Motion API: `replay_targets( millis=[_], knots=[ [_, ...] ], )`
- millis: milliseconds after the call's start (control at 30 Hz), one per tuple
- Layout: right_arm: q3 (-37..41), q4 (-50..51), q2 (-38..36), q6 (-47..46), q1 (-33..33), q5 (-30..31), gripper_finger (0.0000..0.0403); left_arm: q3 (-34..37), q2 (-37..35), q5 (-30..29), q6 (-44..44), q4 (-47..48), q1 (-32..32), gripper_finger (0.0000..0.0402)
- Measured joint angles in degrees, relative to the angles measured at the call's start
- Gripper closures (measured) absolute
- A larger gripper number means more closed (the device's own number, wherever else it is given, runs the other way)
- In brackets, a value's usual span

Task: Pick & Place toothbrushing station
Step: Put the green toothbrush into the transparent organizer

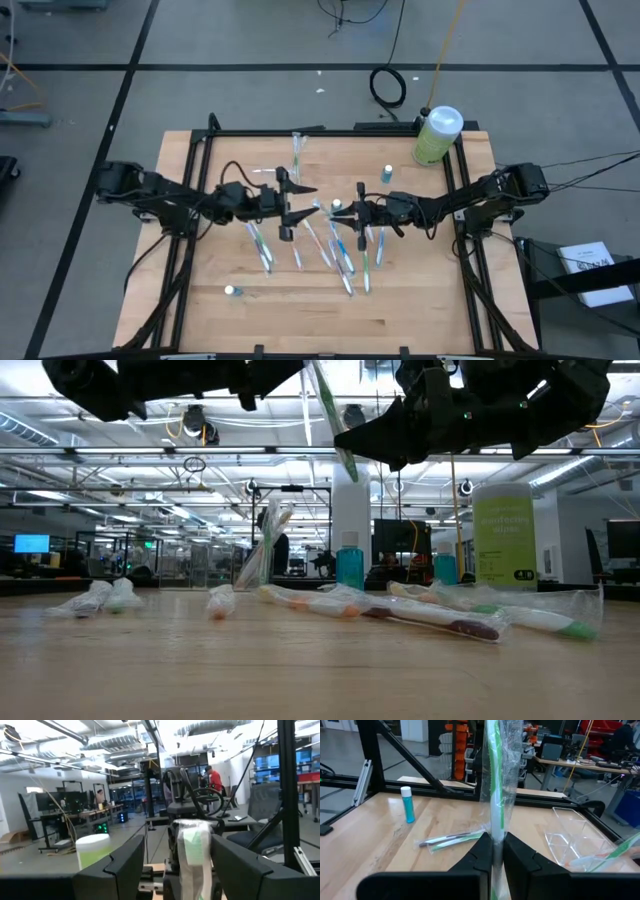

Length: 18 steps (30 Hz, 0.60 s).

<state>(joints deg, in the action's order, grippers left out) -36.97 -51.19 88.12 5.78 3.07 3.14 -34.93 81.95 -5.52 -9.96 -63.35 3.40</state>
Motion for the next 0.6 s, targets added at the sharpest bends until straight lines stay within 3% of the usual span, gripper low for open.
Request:
replay_targets(
  millis=[433,600],
  knots=[
    [0.0,0.01,0.0,1.4,-0.02,0.0,0.0385,-1.17,1.43,1.43,1.49,-0.39,0.0,0.0172],
    [0.0,0.01,0.0,1.4,-0.07,0.0,0.0385,-1.17,1.43,1.46,1.49,-0.37,0.02,0.0211]
  ],
)
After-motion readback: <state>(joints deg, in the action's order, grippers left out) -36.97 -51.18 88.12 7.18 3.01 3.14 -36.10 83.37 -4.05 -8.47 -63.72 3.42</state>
